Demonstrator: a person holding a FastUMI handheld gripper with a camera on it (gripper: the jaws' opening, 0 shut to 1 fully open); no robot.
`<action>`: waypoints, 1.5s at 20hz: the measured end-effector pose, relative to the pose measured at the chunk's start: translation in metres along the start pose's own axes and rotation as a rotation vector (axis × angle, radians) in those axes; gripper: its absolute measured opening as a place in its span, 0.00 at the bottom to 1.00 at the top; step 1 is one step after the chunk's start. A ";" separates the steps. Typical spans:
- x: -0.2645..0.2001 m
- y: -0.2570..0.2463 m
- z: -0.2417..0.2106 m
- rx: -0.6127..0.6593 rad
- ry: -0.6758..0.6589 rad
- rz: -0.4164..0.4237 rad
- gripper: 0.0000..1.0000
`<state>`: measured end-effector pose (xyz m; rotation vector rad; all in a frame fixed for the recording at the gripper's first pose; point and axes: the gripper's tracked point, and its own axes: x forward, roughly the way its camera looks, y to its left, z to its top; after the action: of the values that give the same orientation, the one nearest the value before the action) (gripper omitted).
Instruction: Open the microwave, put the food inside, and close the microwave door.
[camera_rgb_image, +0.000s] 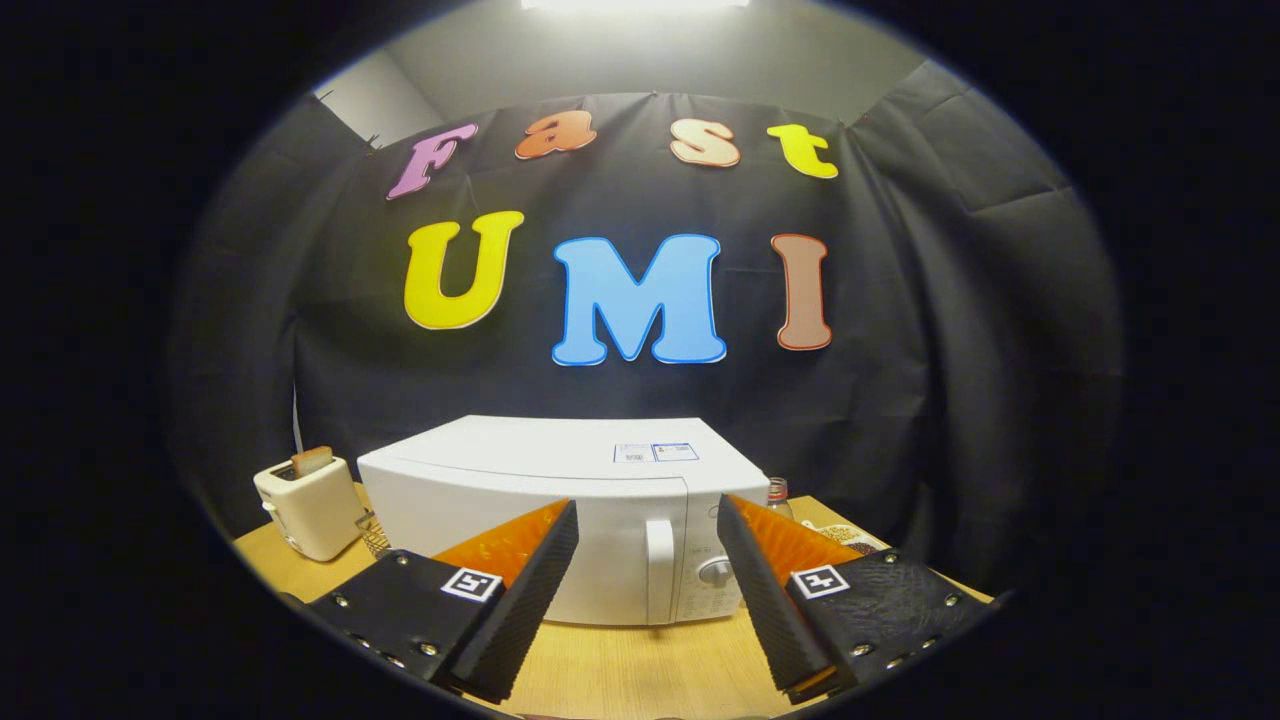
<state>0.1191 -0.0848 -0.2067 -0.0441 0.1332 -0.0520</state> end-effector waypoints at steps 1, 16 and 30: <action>0.006 -0.002 -0.007 -0.013 0.004 -0.005 0.89; 0.078 -0.012 -0.086 -0.074 0.079 -0.063 0.70; 0.082 -0.007 -0.088 0.026 0.127 0.009 0.17</action>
<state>0.1881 -0.0999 -0.3042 -0.0143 0.2596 -0.0475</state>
